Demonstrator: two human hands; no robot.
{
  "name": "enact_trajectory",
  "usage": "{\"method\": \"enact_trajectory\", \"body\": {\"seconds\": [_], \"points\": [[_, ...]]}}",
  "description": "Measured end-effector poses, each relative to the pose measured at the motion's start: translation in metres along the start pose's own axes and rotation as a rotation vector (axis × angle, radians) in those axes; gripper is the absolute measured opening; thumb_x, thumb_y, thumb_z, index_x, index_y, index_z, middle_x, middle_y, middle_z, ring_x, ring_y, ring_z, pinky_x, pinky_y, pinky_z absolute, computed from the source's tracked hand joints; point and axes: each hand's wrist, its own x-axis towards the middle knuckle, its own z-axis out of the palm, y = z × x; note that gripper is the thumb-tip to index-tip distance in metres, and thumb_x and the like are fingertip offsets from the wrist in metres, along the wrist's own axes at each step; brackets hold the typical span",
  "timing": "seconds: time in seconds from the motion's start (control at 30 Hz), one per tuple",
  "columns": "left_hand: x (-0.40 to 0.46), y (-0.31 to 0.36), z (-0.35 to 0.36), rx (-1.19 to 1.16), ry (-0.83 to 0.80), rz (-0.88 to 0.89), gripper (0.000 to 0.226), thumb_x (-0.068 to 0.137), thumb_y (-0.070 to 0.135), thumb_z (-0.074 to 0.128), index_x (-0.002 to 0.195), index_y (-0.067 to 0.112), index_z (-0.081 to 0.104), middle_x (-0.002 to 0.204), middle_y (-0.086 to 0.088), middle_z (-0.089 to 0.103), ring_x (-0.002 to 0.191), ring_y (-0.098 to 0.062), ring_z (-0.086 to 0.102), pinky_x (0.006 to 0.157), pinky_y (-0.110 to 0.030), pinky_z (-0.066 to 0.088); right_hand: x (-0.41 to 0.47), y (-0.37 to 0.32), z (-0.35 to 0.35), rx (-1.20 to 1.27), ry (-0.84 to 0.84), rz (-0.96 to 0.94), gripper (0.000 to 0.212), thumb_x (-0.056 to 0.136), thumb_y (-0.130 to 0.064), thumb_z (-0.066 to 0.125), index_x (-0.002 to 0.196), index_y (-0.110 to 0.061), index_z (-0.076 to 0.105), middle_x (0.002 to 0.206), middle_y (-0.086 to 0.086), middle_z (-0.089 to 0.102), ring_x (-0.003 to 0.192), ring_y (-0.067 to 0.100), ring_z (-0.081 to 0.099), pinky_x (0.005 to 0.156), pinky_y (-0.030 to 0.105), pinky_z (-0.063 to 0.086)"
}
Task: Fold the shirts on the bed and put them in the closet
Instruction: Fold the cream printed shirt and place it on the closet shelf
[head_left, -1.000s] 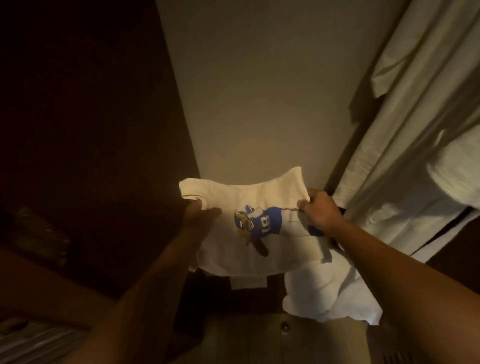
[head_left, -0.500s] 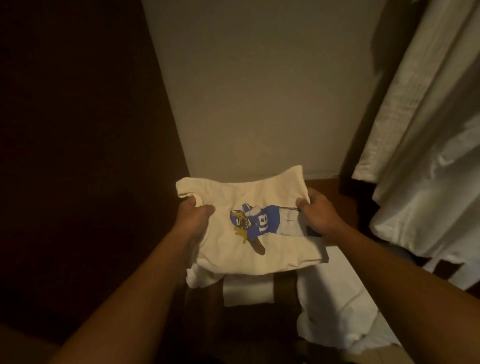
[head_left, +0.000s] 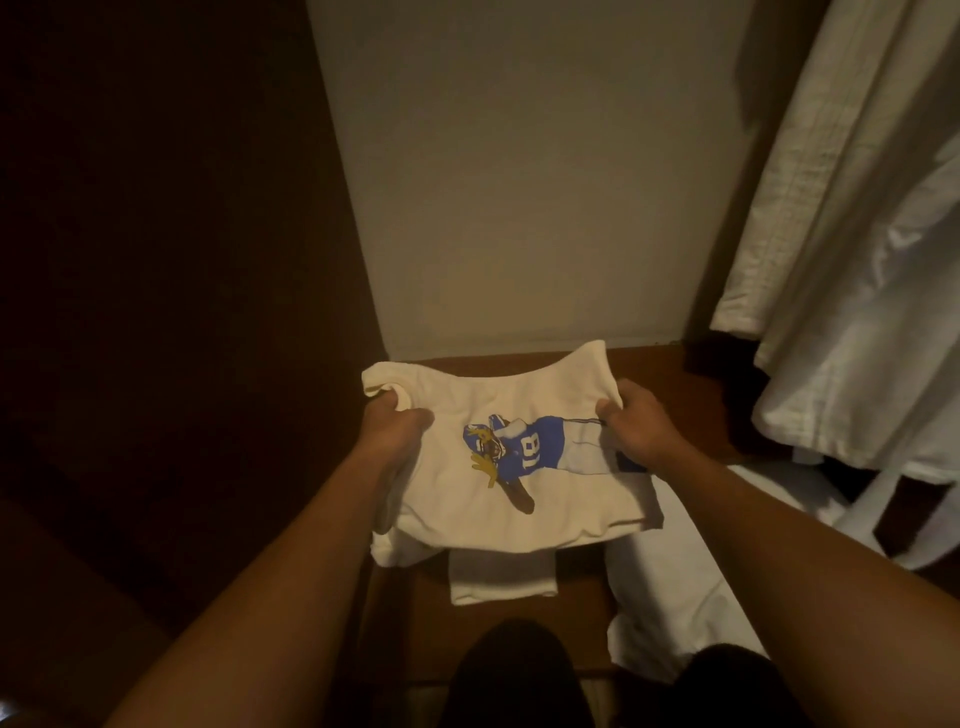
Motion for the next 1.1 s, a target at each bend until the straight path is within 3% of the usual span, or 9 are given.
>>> {"method": "enact_trajectory", "body": {"seconds": [0.1, 0.23, 0.3, 0.4, 0.5, 0.7, 0.83, 1.0, 1.1], "points": [[0.008, 0.001, 0.002, 0.017, 0.000, 0.002, 0.032, 0.088, 0.003, 0.067, 0.117, 0.017, 0.064, 0.110, -0.007, 0.069, 0.086, -0.022, 0.066, 0.071, -0.029, 0.053, 0.004, 0.002, 0.000, 0.010, 0.006, -0.001, 0.025, 0.106, -0.022, 0.049, 0.127, -0.011, 0.055, 0.114, 0.006, 0.059, 0.101, 0.021, 0.056, 0.082, 0.035, 0.045], [0.045, -0.014, 0.014, 0.079, 0.006, -0.002, 0.043, 0.072, 0.024, 0.074, 0.114, 0.025, 0.065, 0.118, -0.005, 0.070, 0.099, -0.030, 0.069, 0.093, -0.048, 0.057, 0.016, 0.013, 0.001, 0.007, 0.023, 0.032, 0.027, 0.106, -0.024, 0.048, 0.130, -0.014, 0.053, 0.113, 0.001, 0.056, 0.101, 0.019, 0.054, 0.083, 0.034, 0.046], [0.048, -0.010, 0.023, 0.071, -0.017, -0.003, 0.052, 0.081, 0.014, 0.074, 0.132, 0.013, 0.061, 0.125, -0.010, 0.067, 0.105, -0.031, 0.067, 0.093, -0.043, 0.055, 0.026, 0.019, 0.003, -0.012, 0.027, 0.049, 0.028, 0.106, -0.024, 0.048, 0.132, -0.014, 0.053, 0.113, 0.000, 0.055, 0.101, 0.019, 0.054, 0.084, 0.033, 0.046], [0.067, -0.015, 0.034, 0.088, -0.035, -0.007, 0.043, 0.091, 0.005, 0.068, 0.133, 0.005, 0.059, 0.125, -0.008, 0.065, 0.098, -0.023, 0.062, 0.078, -0.029, 0.048, 0.045, 0.026, 0.010, -0.025, 0.027, 0.074, 0.028, 0.106, -0.024, 0.048, 0.132, -0.013, 0.053, 0.113, 0.000, 0.056, 0.104, 0.021, 0.056, 0.085, 0.034, 0.047], [0.094, -0.022, 0.043, 0.095, -0.022, -0.002, 0.043, 0.094, 0.005, 0.066, 0.136, 0.004, 0.058, 0.121, -0.006, 0.063, 0.088, -0.018, 0.059, 0.079, -0.028, 0.042, 0.070, 0.031, 0.020, -0.017, 0.024, 0.108, 0.028, 0.106, -0.022, 0.048, 0.131, -0.011, 0.054, 0.113, 0.003, 0.057, 0.101, 0.020, 0.055, 0.082, 0.033, 0.045], [0.150, -0.023, 0.051, 0.154, 0.011, -0.015, 0.068, 0.094, 0.015, 0.070, 0.154, 0.007, 0.040, 0.158, -0.009, 0.040, 0.139, -0.031, 0.045, 0.102, -0.033, 0.039, 0.121, 0.033, 0.044, 0.037, 0.019, 0.160, 0.027, 0.106, -0.020, 0.048, 0.131, -0.009, 0.054, 0.118, 0.006, 0.059, 0.099, 0.021, 0.054, 0.080, 0.034, 0.045], [0.186, -0.022, 0.054, 0.176, 0.029, -0.013, 0.074, 0.089, 0.020, 0.076, 0.154, 0.011, 0.041, 0.158, -0.009, 0.040, 0.139, -0.032, 0.045, 0.112, -0.039, 0.040, 0.156, 0.032, 0.055, 0.013, 0.047, 0.134, 0.027, 0.104, -0.014, 0.051, 0.128, -0.003, 0.056, 0.116, 0.011, 0.060, 0.097, 0.022, 0.052, 0.080, 0.034, 0.041], [0.222, -0.021, 0.058, 0.165, 0.060, -0.010, 0.058, 0.075, 0.041, 0.081, 0.125, 0.018, 0.062, 0.126, -0.006, 0.066, 0.107, -0.027, 0.064, 0.092, -0.042, 0.055, 0.188, 0.031, 0.063, 0.127, 0.138, 0.175, 0.028, 0.101, -0.011, 0.056, 0.128, -0.002, 0.057, 0.118, 0.010, 0.061, 0.099, 0.023, 0.055, 0.078, 0.032, 0.043], [0.224, -0.032, 0.062, 0.338, 0.133, 0.100, 0.063, 0.086, 0.032, 0.076, 0.140, 0.016, 0.049, 0.139, -0.006, 0.053, 0.125, -0.028, 0.053, 0.099, -0.040, 0.046, 0.186, 0.034, 0.072, 0.095, 0.131, 0.148, 0.041, 0.101, -0.011, 0.058, 0.141, -0.006, 0.050, 0.132, 0.011, 0.060, 0.116, 0.025, 0.056, 0.083, 0.026, 0.040]]}}
